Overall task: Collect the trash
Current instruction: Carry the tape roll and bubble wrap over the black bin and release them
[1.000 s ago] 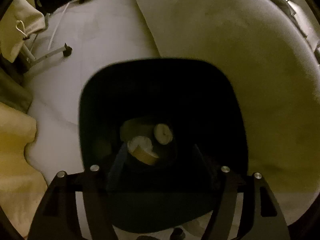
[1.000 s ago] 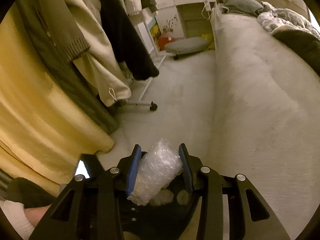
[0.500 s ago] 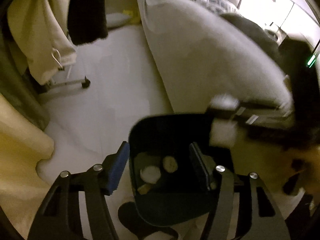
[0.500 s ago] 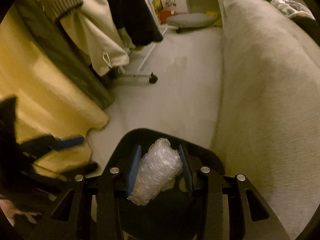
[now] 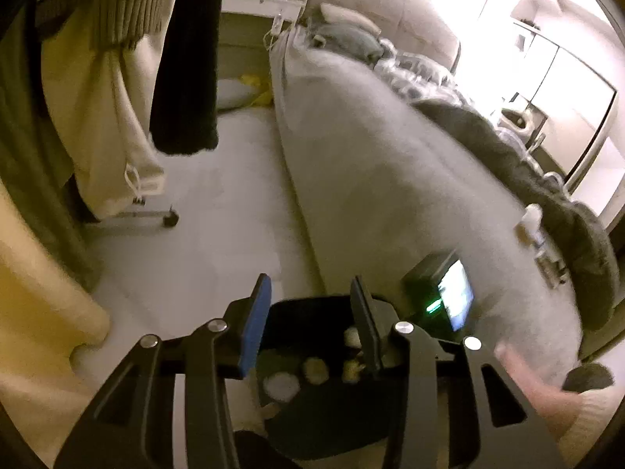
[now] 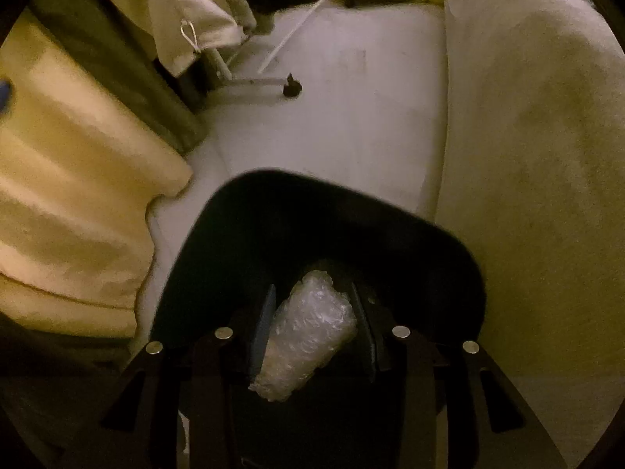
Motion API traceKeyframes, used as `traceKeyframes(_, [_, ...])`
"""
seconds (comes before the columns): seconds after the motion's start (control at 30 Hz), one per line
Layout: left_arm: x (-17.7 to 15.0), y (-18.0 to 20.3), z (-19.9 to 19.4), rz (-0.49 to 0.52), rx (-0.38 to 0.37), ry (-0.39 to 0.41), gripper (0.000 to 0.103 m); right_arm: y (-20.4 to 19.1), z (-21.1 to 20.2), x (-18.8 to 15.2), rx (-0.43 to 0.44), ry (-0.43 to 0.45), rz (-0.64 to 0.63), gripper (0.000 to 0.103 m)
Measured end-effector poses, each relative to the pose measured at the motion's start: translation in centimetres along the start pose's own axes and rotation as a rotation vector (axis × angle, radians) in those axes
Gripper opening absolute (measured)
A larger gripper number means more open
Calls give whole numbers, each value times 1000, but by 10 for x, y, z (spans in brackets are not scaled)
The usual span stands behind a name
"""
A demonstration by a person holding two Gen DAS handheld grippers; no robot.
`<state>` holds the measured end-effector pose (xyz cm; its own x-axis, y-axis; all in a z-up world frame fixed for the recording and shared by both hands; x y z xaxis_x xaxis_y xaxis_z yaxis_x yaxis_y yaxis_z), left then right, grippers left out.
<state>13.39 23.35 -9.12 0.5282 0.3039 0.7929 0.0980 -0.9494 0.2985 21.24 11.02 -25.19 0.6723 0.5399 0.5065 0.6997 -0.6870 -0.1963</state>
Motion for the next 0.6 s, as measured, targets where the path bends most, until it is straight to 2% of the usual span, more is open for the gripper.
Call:
traceKeyframes(0.2, [19, 10, -15, 40, -15, 70, 44, -10, 16, -14, -11, -64, -54, 41])
traceKeyframes(0.27, [20, 11, -19, 42, -18, 79, 44, -14, 21, -19, -11, -83, -73, 56])
traceKeyframes(0.4, [29, 13, -26, 32, -22, 107, 44, -21, 23, -25, -4, -107, -102, 62])
traceKeyframes(0.6, [46, 22, -34, 41, -33, 160, 47, -25, -6, -5, 17, -26, -97, 68])
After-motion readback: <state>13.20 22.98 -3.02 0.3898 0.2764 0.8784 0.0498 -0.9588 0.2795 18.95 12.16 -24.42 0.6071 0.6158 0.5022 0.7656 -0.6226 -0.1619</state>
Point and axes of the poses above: each gripper's, at about its wrist camera, not at the fingertips, and z roughly the way its jaws point, y to its right, x to its top, the point moved 4 cm from there along z, roughly the way its jaws point, and after that the axes turned 13 degrees about y, right-handed, at the moved point
